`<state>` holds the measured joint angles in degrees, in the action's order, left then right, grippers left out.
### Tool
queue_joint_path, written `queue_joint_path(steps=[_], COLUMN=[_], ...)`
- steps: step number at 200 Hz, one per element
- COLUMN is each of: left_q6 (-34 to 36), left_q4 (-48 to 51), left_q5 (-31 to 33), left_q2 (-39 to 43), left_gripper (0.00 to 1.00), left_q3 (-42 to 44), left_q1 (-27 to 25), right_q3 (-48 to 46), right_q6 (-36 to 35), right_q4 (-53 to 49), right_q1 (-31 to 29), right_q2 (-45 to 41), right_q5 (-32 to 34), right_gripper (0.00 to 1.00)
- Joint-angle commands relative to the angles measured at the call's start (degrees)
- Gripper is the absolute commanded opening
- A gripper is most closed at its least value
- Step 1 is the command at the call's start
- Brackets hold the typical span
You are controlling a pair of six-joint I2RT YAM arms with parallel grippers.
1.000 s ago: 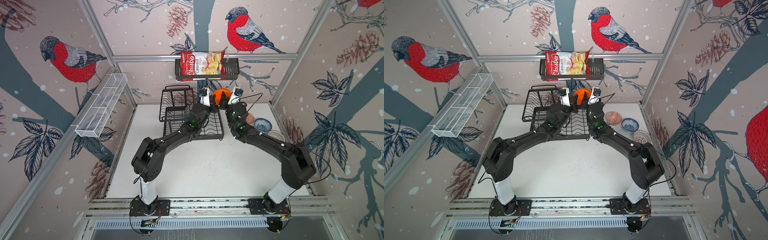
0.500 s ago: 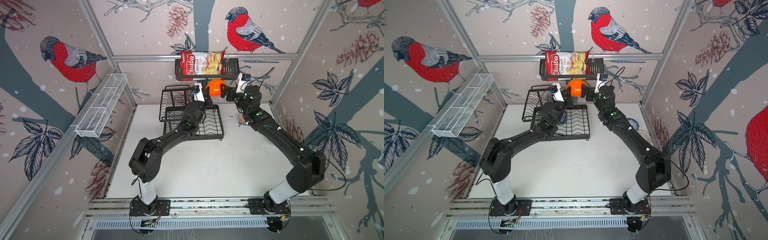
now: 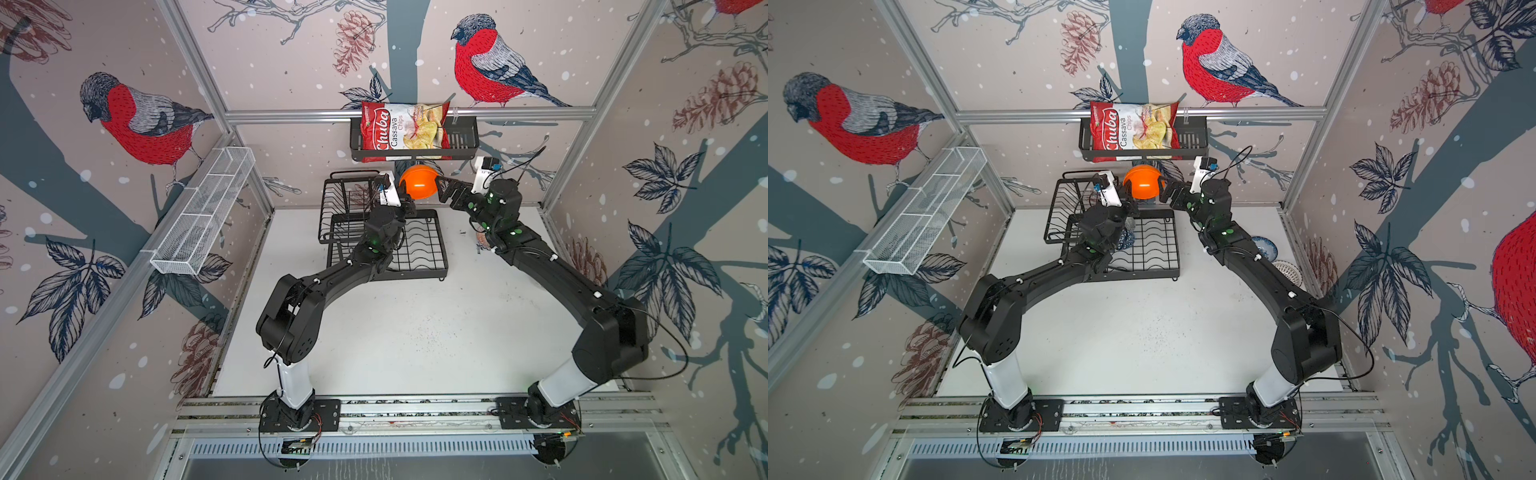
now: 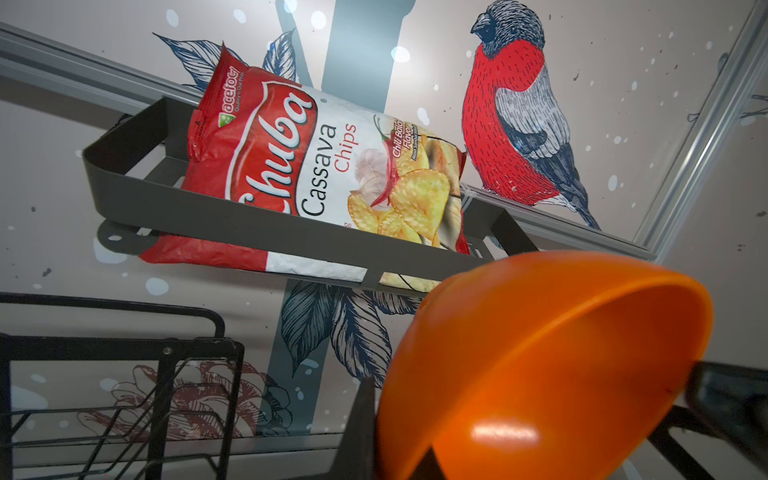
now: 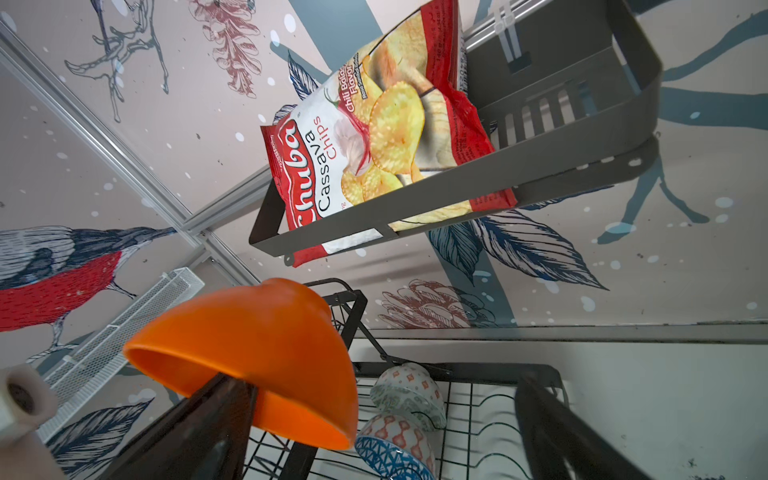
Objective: Load the bowls into the dish rack
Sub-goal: 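Raise the orange bowl above the rack with both grippers, then lower the orange bowl toward the rack slots with both grippers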
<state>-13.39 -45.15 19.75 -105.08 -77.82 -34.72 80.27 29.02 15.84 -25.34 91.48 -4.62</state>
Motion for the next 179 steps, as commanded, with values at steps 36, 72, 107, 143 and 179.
queue_joint_path(steps=[36, 72, 107, 143, 179], left_q6=[-1.1, 1.5, 5.8, 7.5, 8.9], left_q4=[-2.8, -7.7, -12.5, -14.2, -15.9], left_q5=[2.6, 4.4, 7.4, 7.9, 8.1], left_q2=[-1.3, -2.0, -3.2, -4.6, -5.9], left_gripper=[0.00, 0.00, 0.00, 0.00, 0.00], left_q3=[0.2, 1.8, 2.6, 2.2, 2.1], left_q1=[0.0, -0.8, -2.5, -3.6, -4.9], right_q3=[-4.9, -8.7, -12.7, -13.8, -13.0], right_q6=[13.5, 24.7, 32.3, 36.2, 38.7], right_q4=[13.3, 19.3, 24.8, 28.1, 30.6], right_q1=[1.4, 0.5, -0.9, -3.4, -3.8], right_q2=[-2.0, -3.0, -4.5, -3.5, 0.1], right_q5=[-4.7, -5.7, -5.9, -5.8, -6.5], right_gripper=[1.00, 1.00, 0.99, 0.97, 0.89])
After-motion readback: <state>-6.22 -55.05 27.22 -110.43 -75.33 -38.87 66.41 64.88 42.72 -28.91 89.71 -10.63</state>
